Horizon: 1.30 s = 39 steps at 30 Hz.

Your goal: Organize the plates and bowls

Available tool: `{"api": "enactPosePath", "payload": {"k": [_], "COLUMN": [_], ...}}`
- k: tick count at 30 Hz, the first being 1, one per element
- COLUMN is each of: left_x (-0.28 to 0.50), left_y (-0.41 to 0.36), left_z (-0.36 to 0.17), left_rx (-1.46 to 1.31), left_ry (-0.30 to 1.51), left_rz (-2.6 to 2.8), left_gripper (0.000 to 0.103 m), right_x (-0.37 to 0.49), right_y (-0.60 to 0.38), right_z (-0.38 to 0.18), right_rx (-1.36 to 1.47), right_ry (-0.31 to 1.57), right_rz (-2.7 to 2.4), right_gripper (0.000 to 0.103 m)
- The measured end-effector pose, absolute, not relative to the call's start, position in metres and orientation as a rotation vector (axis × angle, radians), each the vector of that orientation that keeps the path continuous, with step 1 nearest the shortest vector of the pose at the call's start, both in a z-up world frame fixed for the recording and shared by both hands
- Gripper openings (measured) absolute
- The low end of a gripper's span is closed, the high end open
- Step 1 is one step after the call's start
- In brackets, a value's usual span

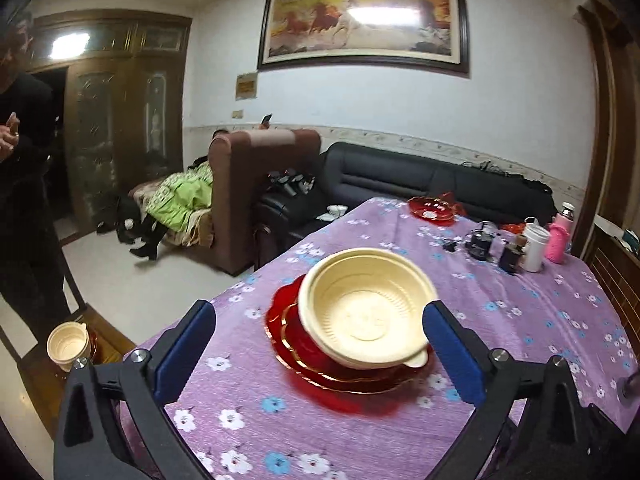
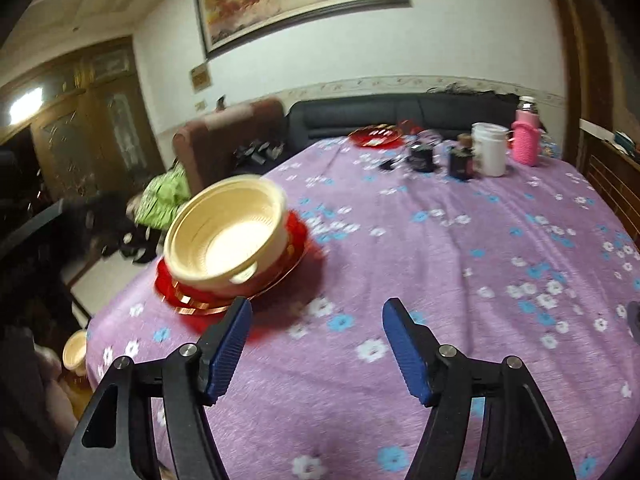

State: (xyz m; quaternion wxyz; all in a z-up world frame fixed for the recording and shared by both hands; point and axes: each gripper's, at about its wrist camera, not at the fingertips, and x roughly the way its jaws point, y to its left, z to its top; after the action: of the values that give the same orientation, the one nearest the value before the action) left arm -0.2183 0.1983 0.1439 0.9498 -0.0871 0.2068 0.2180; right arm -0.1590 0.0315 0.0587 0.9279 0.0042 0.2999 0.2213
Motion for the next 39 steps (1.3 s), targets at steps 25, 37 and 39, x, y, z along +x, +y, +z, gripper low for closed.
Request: {"api": "enactPosePath", "payload": {"k": [25,37,39], "left_x": [-0.206,-0.219,-0.215], "left_y": [0.229,0.225,0.225], "left_z": [0.122,0.142,0.146], "left_rx": [-0.218,-0.218,-0.244], "left_ry": [0.593,0.459,0.479], "left_rz": [0.413,0.477,0.446], "left_gripper": [0.103,0.103,0.103], "right_x": [-0.155,-0.166,-0.165], "right_y": [0.083,0.061,0.059], "right_z": [0.067,0.062,0.062], "right_rx": [-0.112,-0.022,-0.023], "right_ry": [0.667,0.576,0.571], "right_rz": [0.482,0.457,0.462], "right_gripper": [0.073,0.073,0.073]}}
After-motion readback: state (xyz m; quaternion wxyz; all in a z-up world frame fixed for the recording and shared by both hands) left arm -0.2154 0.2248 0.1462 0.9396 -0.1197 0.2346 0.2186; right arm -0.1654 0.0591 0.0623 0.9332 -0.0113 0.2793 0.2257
